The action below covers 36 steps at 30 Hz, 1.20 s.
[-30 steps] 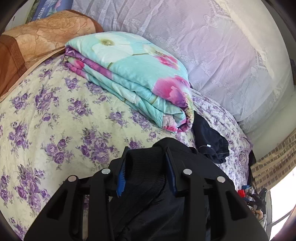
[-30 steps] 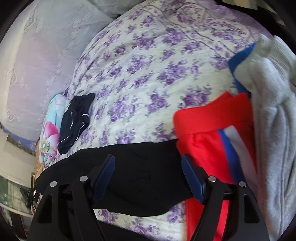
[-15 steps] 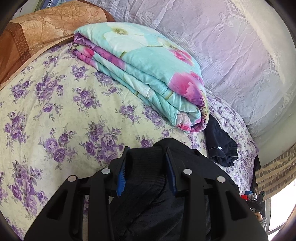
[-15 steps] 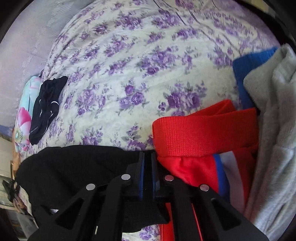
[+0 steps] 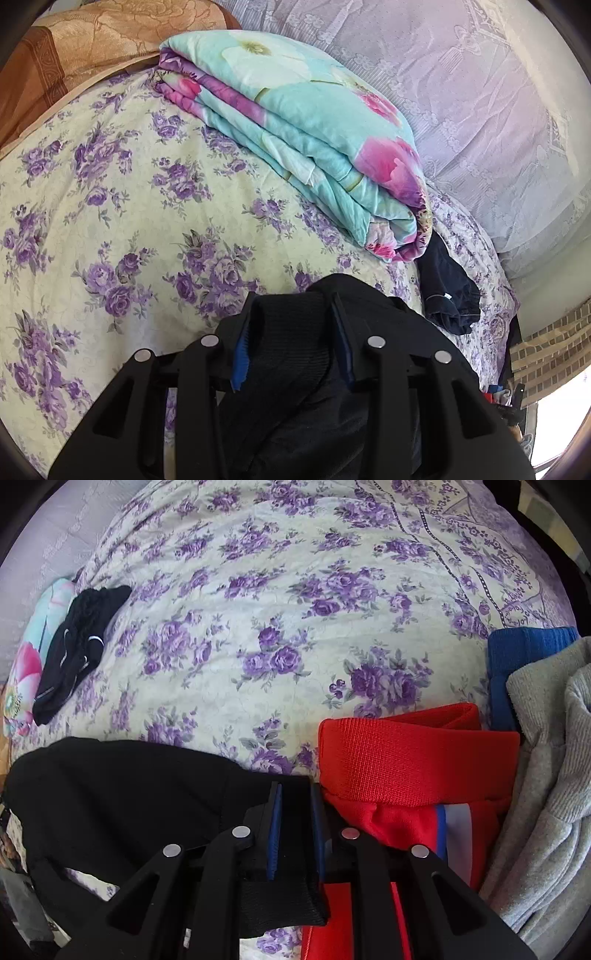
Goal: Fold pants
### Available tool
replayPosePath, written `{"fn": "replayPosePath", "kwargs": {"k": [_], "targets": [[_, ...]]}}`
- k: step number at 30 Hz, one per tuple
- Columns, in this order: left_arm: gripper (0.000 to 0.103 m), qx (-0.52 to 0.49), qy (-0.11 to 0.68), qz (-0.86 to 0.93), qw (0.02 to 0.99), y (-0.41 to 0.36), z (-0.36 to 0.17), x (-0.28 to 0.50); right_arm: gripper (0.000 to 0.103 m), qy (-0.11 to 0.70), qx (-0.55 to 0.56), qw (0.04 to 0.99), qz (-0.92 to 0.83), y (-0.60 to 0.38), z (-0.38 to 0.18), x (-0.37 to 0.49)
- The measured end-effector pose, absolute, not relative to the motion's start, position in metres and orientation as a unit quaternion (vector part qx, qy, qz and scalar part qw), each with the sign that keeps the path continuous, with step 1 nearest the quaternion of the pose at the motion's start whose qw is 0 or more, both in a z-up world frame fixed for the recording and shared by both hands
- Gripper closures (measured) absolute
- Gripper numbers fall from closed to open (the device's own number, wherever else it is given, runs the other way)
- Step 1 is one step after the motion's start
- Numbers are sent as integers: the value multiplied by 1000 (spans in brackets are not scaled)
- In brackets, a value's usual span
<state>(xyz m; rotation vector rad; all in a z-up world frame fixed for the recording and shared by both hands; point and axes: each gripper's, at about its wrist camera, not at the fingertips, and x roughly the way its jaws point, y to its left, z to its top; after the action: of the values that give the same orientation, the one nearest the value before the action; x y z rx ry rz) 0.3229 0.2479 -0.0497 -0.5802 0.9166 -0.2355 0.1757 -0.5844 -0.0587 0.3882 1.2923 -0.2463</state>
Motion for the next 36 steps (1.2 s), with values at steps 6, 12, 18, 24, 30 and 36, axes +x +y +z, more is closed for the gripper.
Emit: {"fn": "replayPosePath", "kwargs": {"k": [6, 12, 18, 24, 30, 36], "targets": [[66, -276, 434, -111, 850, 247, -49, 322, 67, 606, 216, 762, -75, -589, -60, 182], [65, -279, 436, -108, 849, 248, -51, 320, 4, 603, 206, 771, 1, -560, -68, 190], [64, -281, 434, -110, 849, 249, -50, 318, 3, 535, 375, 754, 63, -605, -70, 179], [64, -292, 438, -103, 844, 250, -56, 319, 12, 471, 402, 782, 74, -618, -60, 158], [63, -281, 439, -92, 848, 245, -53, 321, 52, 559, 283, 780, -6, -601, -67, 176], [63, -293, 443, -89, 843, 246, -64, 322, 89, 558, 311, 769, -6, -624, -78, 171]]}}
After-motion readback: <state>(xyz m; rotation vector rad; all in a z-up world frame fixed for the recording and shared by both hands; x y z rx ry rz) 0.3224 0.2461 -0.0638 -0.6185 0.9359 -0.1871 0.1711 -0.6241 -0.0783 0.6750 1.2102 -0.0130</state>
